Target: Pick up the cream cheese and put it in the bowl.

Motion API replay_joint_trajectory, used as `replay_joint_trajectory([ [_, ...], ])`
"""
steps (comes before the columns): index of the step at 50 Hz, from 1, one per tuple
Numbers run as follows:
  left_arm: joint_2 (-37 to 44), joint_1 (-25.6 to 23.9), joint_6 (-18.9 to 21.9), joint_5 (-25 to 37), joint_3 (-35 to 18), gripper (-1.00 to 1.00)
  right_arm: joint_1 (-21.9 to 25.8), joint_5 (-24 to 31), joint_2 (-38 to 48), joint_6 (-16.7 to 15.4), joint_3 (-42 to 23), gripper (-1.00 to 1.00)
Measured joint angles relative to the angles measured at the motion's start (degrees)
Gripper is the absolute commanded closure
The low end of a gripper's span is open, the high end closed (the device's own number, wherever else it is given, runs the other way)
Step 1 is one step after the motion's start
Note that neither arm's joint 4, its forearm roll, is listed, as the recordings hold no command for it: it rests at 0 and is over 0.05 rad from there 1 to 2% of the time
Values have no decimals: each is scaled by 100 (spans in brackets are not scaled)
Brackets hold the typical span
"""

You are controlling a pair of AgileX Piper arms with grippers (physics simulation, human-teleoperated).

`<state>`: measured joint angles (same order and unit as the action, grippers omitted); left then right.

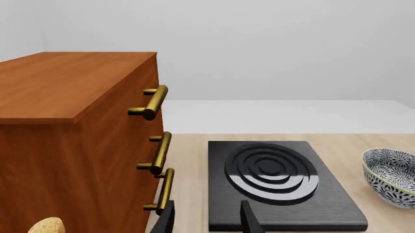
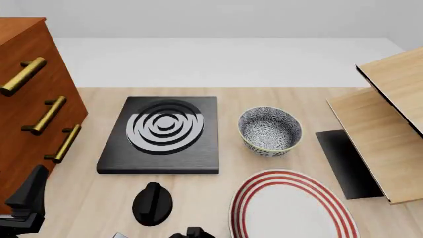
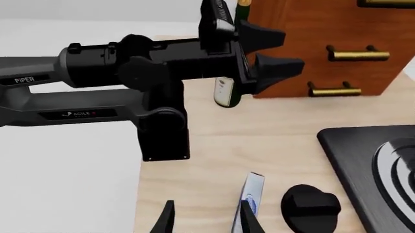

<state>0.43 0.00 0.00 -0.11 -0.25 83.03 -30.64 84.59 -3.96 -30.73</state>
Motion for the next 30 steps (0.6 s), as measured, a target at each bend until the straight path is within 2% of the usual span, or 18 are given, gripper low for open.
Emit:
replay_joint_trajectory([
  [7,0,0,0,0,0,-100,30,-68,115,6,-21,-100],
  [21,0,0,0,0,0,-100,90,-70,287,282,-96,-100],
  [30,0,0,0,0,0,-100,79,-61,323,349,-94,-100],
])
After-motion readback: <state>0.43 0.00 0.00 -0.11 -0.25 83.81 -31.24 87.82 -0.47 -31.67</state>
